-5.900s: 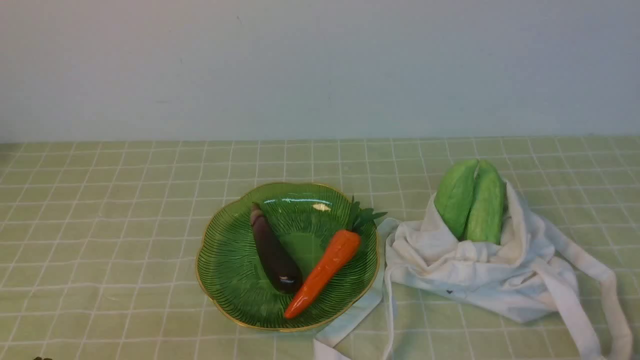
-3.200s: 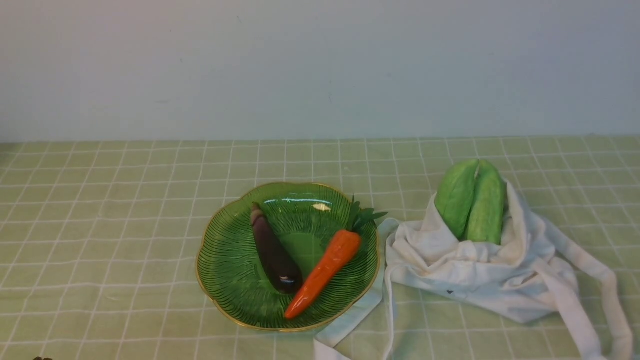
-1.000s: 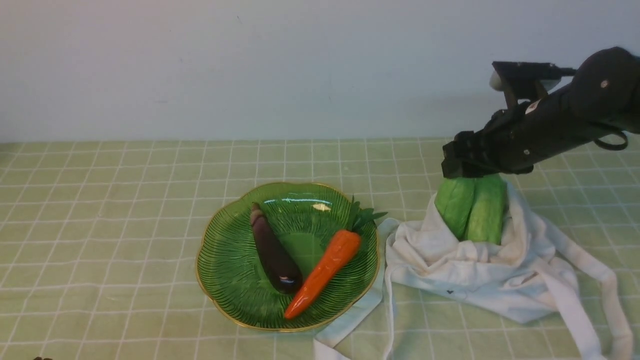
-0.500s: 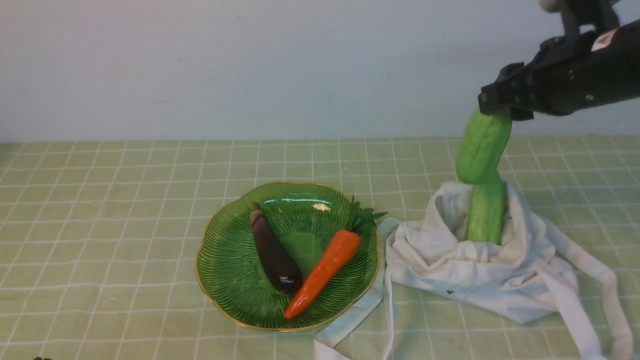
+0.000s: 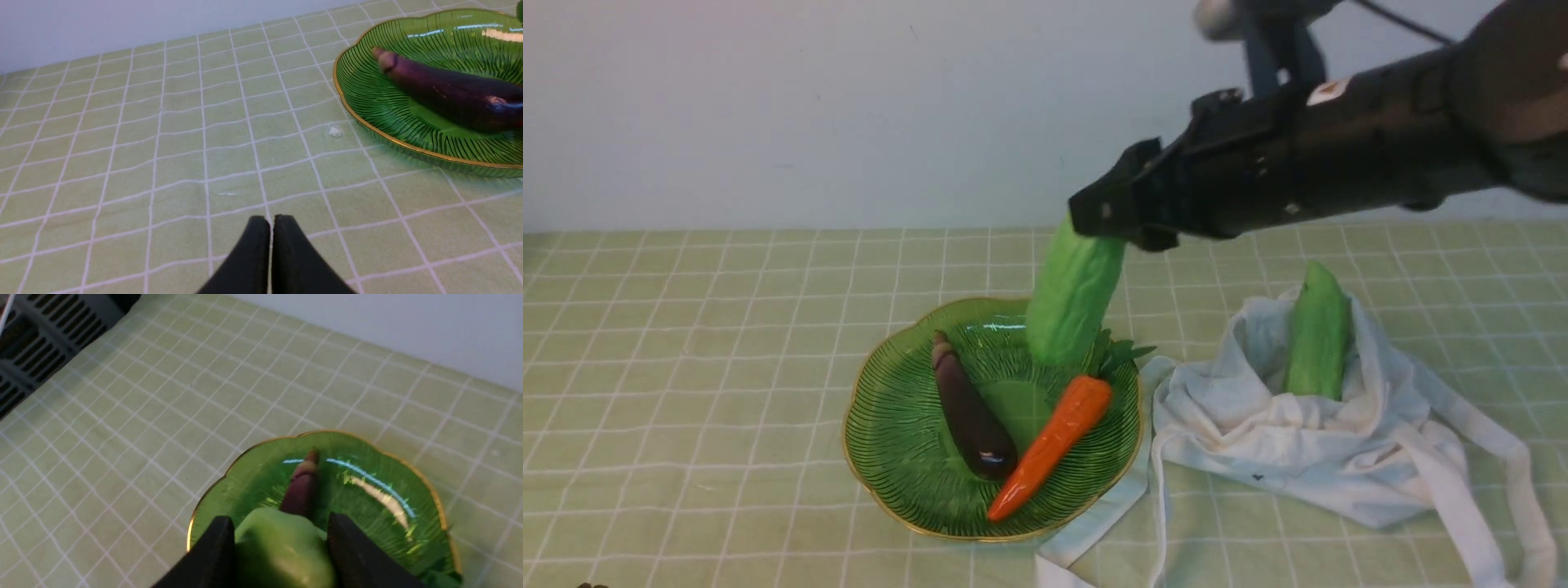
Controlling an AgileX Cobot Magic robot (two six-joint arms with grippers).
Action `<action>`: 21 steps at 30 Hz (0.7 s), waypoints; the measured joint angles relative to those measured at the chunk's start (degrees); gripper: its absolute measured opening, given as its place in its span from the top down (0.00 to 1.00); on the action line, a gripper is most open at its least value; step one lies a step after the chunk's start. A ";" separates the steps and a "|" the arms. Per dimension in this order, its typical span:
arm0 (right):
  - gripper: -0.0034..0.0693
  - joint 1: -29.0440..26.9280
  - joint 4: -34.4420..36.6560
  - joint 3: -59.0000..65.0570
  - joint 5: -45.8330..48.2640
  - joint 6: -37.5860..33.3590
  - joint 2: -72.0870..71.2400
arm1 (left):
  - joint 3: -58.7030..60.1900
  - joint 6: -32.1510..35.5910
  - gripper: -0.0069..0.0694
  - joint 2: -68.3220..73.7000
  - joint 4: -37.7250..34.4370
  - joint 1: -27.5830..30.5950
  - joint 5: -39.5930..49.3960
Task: Take vegetables from bag on green coffee tablecloth place on plate.
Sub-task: 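Take the green vegetable out of the bag and place it on the plate with the right gripper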
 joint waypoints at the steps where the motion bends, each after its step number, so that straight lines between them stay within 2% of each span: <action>1: 0.59 0.59 1.62 0.00 -1.81 -1.46 1.98 | 0.00 0.00 0.92 0.00 0.00 0.00 0.00; 11: 0.59 1.08 6.22 0.00 -8.35 -6.41 11.86 | 0.00 0.00 0.92 0.00 0.00 0.00 0.00; 13: 0.51 1.08 7.10 0.00 -9.13 -6.60 14.22 | 0.00 0.00 0.92 0.00 0.00 0.00 0.00; 14: 0.50 1.08 7.21 0.00 -9.13 -6.60 14.22 | 0.00 0.00 0.92 0.00 0.00 0.00 0.00; 17: 0.29 1.08 8.08 0.00 -9.93 -6.60 15.87 | 0.00 0.00 0.92 0.00 0.00 0.00 0.00; 18: 0.29 1.08 8.08 0.00 -9.93 -6.60 15.87 | 0.00 0.00 0.92 0.00 0.00 0.00 0.00; 20: 0.11 1.08 8.08 0.00 -10.06 -6.60 15.61 | 0.00 0.00 0.92 0.00 0.00 0.00 0.00; 21: 0.07 1.08 7.81 0.00 -9.88 -6.65 15.21 | 0.00 0.00 0.92 0.00 0.00 0.00 0.00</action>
